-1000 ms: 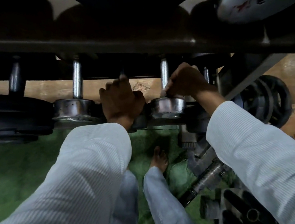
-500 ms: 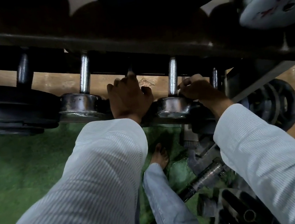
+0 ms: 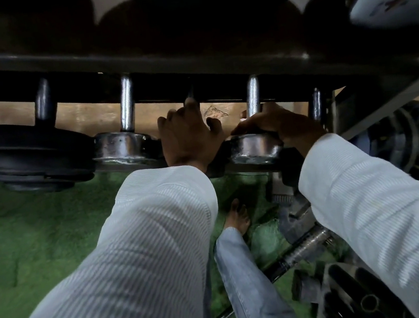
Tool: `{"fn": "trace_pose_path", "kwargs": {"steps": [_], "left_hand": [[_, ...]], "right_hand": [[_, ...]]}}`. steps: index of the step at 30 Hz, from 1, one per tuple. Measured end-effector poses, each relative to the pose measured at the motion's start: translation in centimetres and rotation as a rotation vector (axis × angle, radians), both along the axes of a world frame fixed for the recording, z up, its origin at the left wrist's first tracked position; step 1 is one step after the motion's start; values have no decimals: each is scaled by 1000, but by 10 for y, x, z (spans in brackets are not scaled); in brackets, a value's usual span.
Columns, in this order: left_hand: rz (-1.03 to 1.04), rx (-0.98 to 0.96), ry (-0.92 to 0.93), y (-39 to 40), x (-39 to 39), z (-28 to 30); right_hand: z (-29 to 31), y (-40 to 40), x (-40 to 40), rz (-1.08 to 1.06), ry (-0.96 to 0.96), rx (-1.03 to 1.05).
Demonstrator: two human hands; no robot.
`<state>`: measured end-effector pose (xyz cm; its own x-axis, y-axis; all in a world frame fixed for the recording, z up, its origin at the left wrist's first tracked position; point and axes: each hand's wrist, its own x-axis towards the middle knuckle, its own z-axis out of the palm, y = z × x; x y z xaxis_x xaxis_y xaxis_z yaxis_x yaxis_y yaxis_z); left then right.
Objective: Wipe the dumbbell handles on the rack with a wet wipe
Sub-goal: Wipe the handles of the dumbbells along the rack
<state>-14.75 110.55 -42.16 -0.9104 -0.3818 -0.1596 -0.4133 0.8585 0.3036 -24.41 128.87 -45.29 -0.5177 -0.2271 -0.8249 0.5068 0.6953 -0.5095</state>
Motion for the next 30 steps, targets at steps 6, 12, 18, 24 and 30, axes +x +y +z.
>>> {"fn": "trace_pose_path", "kwargs": {"steps": [6,12,18,24,30], "left_hand": [[-6,-14,5,-1,0,0],[0,-8,15,0,0,4],[3,18,41,2,1,4],[10,15,47,2,1,6],[15,6,20,2,1,8]], "right_hand": [[1,0,12,-158,272,203],[9,-11,4,-221,752,243],[14,-25,-6,-122,959,324],[25,-1,5,113,851,336],[32,6,21,85,764,310]]}}
